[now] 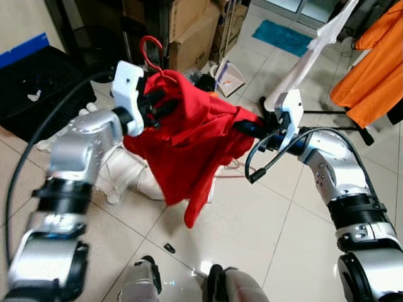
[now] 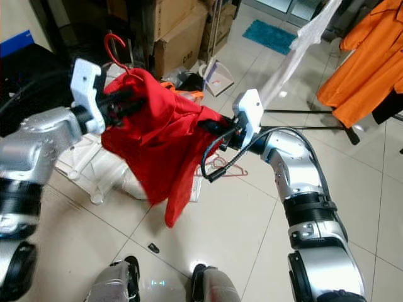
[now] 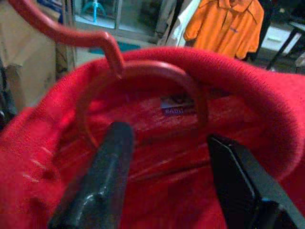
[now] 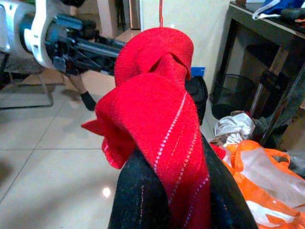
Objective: Hang hanger
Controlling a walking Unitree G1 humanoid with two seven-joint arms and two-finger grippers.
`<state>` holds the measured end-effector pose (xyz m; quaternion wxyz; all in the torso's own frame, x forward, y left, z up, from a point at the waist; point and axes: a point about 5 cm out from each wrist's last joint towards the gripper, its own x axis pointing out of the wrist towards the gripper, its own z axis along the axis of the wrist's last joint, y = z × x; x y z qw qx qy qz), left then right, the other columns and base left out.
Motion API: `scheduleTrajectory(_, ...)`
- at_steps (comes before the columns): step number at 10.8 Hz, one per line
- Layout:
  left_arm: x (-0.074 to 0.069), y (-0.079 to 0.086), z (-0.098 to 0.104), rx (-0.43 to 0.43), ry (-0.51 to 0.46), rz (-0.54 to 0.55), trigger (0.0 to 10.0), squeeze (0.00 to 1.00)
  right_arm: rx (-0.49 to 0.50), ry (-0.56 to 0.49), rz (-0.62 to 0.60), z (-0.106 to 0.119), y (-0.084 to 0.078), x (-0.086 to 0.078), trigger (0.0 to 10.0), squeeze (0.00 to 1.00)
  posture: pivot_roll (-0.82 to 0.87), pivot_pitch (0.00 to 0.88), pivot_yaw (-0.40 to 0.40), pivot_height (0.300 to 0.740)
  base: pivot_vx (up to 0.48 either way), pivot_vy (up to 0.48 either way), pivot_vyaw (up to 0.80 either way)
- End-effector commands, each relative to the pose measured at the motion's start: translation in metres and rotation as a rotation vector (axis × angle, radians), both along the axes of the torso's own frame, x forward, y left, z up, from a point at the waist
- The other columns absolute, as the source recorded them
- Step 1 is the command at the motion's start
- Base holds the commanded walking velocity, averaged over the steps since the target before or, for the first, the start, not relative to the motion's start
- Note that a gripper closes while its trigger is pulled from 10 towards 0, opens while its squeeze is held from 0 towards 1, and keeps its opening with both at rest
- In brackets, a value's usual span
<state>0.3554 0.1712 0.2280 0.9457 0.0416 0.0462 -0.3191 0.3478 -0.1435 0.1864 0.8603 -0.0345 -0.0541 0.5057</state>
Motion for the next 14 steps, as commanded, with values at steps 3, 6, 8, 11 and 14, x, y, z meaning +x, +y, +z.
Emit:
scheduleTrajectory(3,-0.044,0.017,0.055,0.13,-0.227,-0.182,10.0,1.0,0.024,-0.027,-0.029,0.005,-0.011,-0.001,0.0,0.0,0.01,0.191,-0.099,0.74,0.0,0.0,0.0)
scheduleTrajectory(6,-0.069,0.068,0.06,0.266,-0.245,-0.194,10.0,1.0,0.013,-0.025,-0.031,0.01,-0.021,0.002,0.0,0.0,0.01,0.196,-0.103,0.74,0.0,0.0,0.0)
scheduleTrajectory(8,-0.067,0.101,0.034,0.299,-0.13,-0.12,10.0,1.0,0.017,-0.024,0.01,0.02,-0.026,0.003,0.0,0.0,0.03,0.203,-0.116,0.74,0.0,0.0,0.0)
scheduleTrajectory(11,-0.06,0.129,0.017,0.164,-0.084,-0.034,10.0,1.0,0.045,-0.009,0.104,0.03,-0.03,-0.002,0.0,0.0,0.01,0.206,-0.129,0.74,0.0,0.0,0.0)
scheduleTrajectory(14,-0.053,0.143,0.026,0.179,-0.122,-0.039,10.0,1.0,0.058,0.031,0.191,0.037,-0.039,-0.007,0.0,0.0,0.01,0.209,-0.13,0.74,0.0,0.0,0.0)
